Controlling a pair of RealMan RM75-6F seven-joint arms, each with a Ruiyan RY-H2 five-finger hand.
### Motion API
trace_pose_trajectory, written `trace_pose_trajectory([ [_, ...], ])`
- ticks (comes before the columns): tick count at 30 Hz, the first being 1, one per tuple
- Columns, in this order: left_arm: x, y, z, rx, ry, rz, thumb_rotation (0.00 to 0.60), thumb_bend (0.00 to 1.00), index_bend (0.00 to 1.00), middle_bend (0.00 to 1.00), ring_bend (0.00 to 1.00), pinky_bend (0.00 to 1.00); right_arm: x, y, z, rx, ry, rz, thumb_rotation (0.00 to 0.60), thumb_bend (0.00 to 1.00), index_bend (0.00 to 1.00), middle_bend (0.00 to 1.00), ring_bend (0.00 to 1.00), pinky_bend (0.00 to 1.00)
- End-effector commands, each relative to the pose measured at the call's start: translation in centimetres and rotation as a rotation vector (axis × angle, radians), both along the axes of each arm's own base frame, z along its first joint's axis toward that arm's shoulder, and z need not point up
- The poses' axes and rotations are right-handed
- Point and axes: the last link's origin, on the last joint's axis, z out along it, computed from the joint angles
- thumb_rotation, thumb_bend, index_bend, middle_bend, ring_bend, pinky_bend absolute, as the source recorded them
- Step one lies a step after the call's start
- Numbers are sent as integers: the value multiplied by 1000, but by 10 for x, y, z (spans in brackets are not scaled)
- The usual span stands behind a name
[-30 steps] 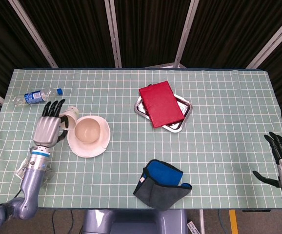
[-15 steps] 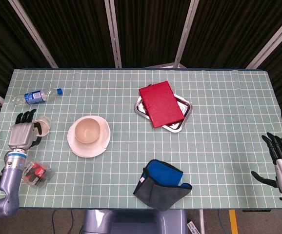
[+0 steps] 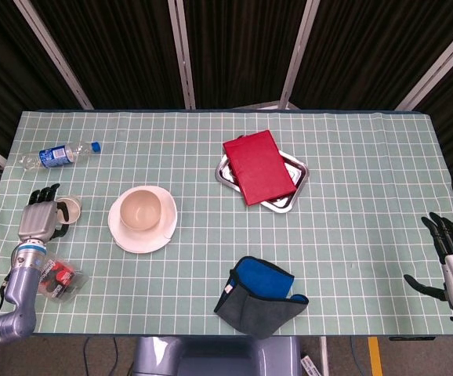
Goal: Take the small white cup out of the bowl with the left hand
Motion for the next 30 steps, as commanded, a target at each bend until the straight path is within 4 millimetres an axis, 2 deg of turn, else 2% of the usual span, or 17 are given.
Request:
trace_pose_trajectory([
  [1, 1, 0, 4, 11, -6, -5, 600, 463, 438, 0, 0, 0, 0, 0, 0, 0, 0, 1, 600, 33, 37, 0, 0, 0],
  [7, 4, -1, 11, 29, -16, -18, 600, 300, 269, 0, 0, 0, 0, 0, 0, 1, 0, 1, 600, 34, 37, 0, 0, 0],
  [14, 5, -4, 13, 26, -20, -16, 600, 285, 209, 0, 0, 0, 0, 1, 0, 0, 1, 2, 600, 33, 37, 0, 0, 0],
  [17, 12, -9, 19, 57, -51, -48, 600, 277, 170, 0, 0, 0, 0, 0, -1, 3, 5, 0, 600, 34, 37, 0, 0, 0],
  [22, 32, -35, 37, 121, -108, -155, 600, 276, 161, 0, 0, 0, 0, 0, -2, 3, 8, -2, 600, 33, 37, 0, 0, 0],
  [25, 43, -63, 51, 191, -146, -210, 600, 275, 159, 0, 0, 0, -1, -1, -1, 1, 8, -4, 600, 34, 37, 0, 0, 0],
  [30, 42, -104, 67, 268, -101, -213, 600, 262, 101, 0, 0, 0, -2, -2, -3, 5, 14, -12, 600, 33, 37, 0, 0, 0],
])
